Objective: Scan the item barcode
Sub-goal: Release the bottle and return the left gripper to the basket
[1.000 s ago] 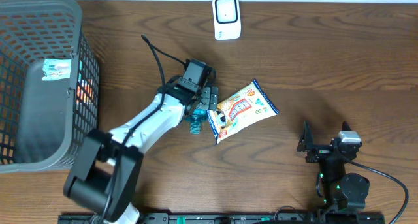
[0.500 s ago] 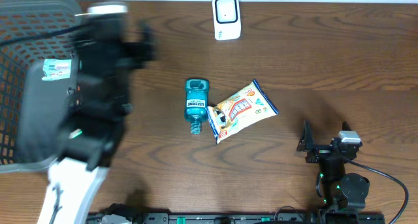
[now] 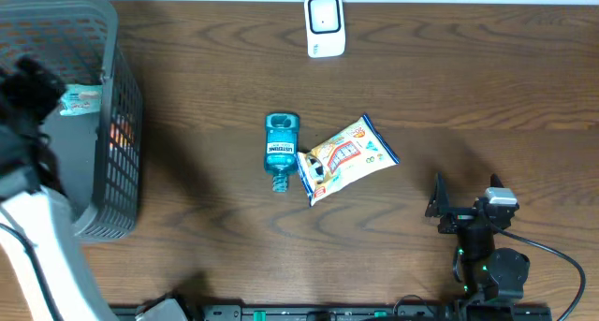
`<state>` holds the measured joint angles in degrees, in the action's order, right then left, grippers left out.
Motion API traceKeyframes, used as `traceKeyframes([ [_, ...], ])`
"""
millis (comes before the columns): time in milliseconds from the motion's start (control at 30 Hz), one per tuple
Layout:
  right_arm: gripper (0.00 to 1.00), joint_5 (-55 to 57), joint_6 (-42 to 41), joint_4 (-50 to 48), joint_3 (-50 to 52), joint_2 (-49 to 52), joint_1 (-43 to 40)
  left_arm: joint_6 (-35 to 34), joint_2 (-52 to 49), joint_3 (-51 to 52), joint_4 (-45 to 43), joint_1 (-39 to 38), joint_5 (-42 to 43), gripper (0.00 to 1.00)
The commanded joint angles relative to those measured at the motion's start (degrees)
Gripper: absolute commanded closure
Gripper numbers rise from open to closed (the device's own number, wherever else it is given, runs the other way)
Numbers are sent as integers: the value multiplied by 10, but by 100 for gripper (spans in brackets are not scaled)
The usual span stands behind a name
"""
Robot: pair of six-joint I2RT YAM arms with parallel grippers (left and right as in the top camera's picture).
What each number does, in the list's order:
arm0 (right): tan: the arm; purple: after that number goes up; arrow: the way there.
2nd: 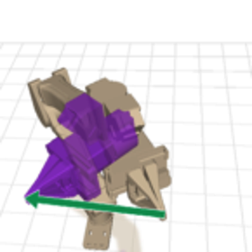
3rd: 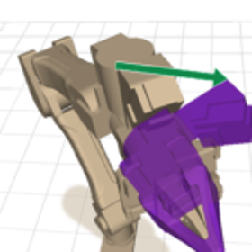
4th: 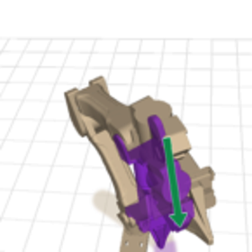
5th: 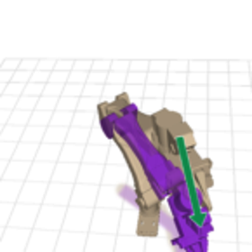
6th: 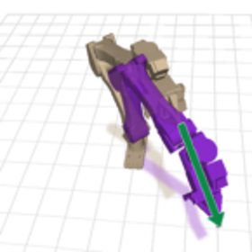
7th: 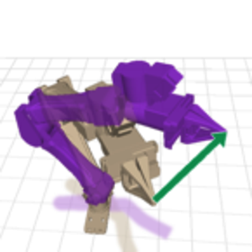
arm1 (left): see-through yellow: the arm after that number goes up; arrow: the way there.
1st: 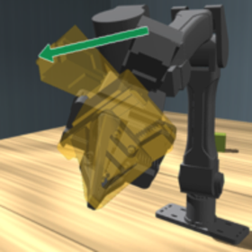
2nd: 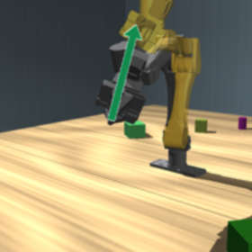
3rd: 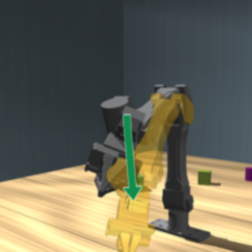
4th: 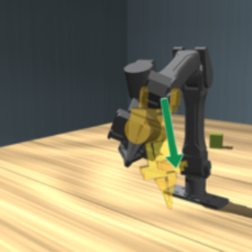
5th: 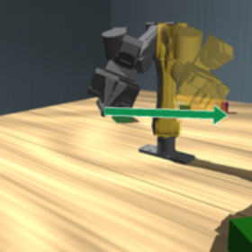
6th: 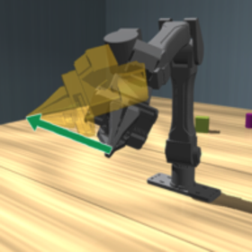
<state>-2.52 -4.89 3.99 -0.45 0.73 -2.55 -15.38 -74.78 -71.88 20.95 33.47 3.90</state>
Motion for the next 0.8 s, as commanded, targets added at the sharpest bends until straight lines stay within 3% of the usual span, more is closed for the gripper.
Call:
traceKeyframes([
  [0,1,5,9,2,1,-1,-2,-42,-53,1,-1,42,101,2],
  [133,1,5,9,2,1,-1,-2,-9,-117,1,-22,56,101,2],
  [433,1,5,9,2,1,-1,-2,-8,-254,1,-146,55,162,2],
  [767,1,5,9,2,1,-1,-2,17,-374,1,-275,34,162,2],
])
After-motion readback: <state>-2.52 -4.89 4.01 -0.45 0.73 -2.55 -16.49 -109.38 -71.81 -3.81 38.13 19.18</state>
